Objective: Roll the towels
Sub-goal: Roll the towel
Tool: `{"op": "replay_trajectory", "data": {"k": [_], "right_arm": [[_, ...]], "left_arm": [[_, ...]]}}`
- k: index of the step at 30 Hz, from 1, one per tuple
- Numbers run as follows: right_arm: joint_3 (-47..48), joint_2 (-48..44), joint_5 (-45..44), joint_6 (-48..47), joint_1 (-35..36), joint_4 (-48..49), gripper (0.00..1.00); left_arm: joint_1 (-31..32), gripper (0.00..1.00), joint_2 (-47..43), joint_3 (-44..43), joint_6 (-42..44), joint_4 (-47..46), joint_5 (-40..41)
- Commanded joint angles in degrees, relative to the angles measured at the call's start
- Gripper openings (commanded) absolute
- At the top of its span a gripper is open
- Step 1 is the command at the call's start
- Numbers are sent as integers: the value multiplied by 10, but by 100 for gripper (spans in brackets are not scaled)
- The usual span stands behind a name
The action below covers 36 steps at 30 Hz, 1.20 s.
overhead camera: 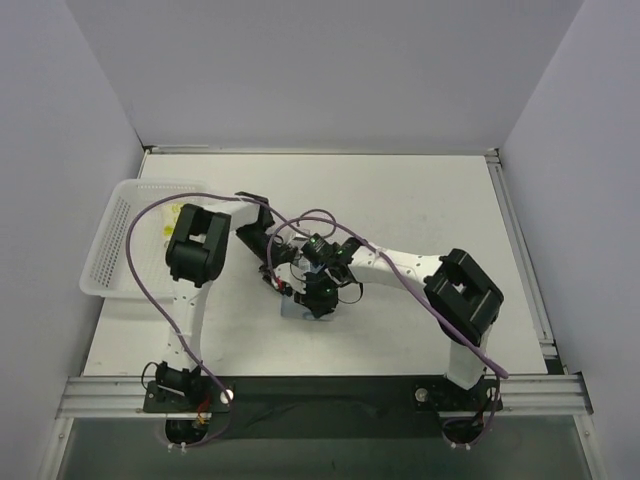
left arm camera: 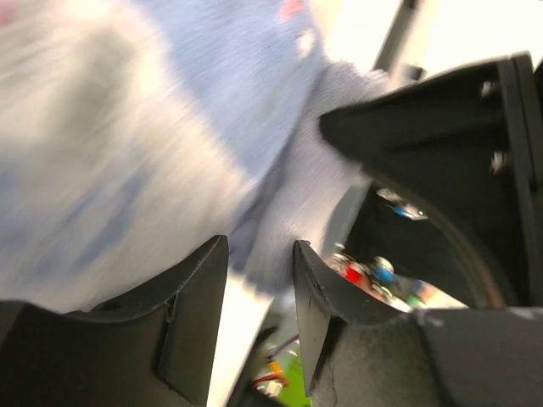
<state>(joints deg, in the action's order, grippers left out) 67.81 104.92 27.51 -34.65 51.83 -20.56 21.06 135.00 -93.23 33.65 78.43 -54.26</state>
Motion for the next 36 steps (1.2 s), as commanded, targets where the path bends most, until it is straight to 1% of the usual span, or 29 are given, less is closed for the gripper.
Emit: {"op": "replay_trajectory", "data": {"k": [1, 2, 3, 4, 5, 6, 7, 8, 9, 10, 11, 12, 14, 15, 16, 18, 19, 21, 22, 23, 25, 26, 27, 29, 30, 34, 36], "right_arm": [[-2, 34, 75, -16, -2, -146, 0], [1, 35, 83, -16, -6, -150, 0], [5, 39, 89, -16, -9, -156, 0], [13, 41, 101, -16, -12, -163, 0], [18, 46, 107, -9, -16, -168, 0], [26, 57, 114, -8, -24, -173, 0], [43, 65, 135, -7, -30, -190, 0], [57, 75, 145, -5, -36, -200, 0], [71, 99, 157, -6, -48, -230, 0], [86, 113, 170, -5, -54, -246, 0], [114, 139, 197, -2, -60, -259, 0], [124, 151, 213, 0, -78, -277, 0], [150, 180, 259, 5, -95, -290, 0], [157, 188, 272, 9, -103, -299, 0], [163, 197, 287, 12, -120, -302, 0], [183, 221, 325, 15, -133, -319, 0], [193, 233, 335, 9, -143, -330, 0], [234, 272, 354, -1, -149, -372, 0], [250, 287, 357, -8, -154, -387, 0], [263, 309, 360, -13, -156, -402, 0], [291, 326, 361, -18, -160, -430, 0], [296, 335, 360, -22, -161, -436, 0], [304, 339, 354, -19, -161, -442, 0], [316, 352, 346, -11, -163, -447, 0], [320, 354, 344, -12, -162, -455, 0], [341, 365, 337, -4, -163, -467, 0], [347, 368, 338, -4, -163, -473, 1]], "left_arm": [[-55, 47, -58, -12, 29, -46, 55], [-65, 47, -64, -26, 31, -41, 53], [-91, 47, -75, -33, 29, -39, 50], [-103, 47, -83, -38, 27, -41, 34], [-119, 47, -107, -41, 21, -46, 24], [-132, 47, -123, -36, -7, -75, 17], [-161, 47, -161, -28, -26, -98, -3], [-173, 47, -183, -19, -43, -121, -12], [-183, 48, -205, 8, -79, -175, -17], [-197, 48, -227, 22, -94, -203, -16], [-199, 48, -269, 36, -105, -225, -9], [-201, 48, -290, 56, -120, -262, 2], [-201, 49, -353, 86, -138, -300, 37], [-200, 49, -377, 103, -142, -342, 54], [-200, 51, -423, 139, -142, -361, 85], [-187, 52, -472, 181, -116, -403, 128], [-176, 56, -522, 231, -105, -420, 177], [-140, 61, -570, 297, -51, -463, 215], [-122, 63, -612, 354, -33, -474, 226], [-84, 67, -631, 376, -1, -483, 231], [-40, 68, -668, 412, 24, -488, 238], [-14, 70, -675, 435, 30, -496, 244], [32, 71, -678, 443, 34, -498, 254], [87, 71, -672, 456, 44, -506, 283], [130, 72, -668, 459, 50, -514, 302], [203, 73, -634, 466, 75, -550, 326], [227, 73, -614, 461, 83, -568, 341]]}}
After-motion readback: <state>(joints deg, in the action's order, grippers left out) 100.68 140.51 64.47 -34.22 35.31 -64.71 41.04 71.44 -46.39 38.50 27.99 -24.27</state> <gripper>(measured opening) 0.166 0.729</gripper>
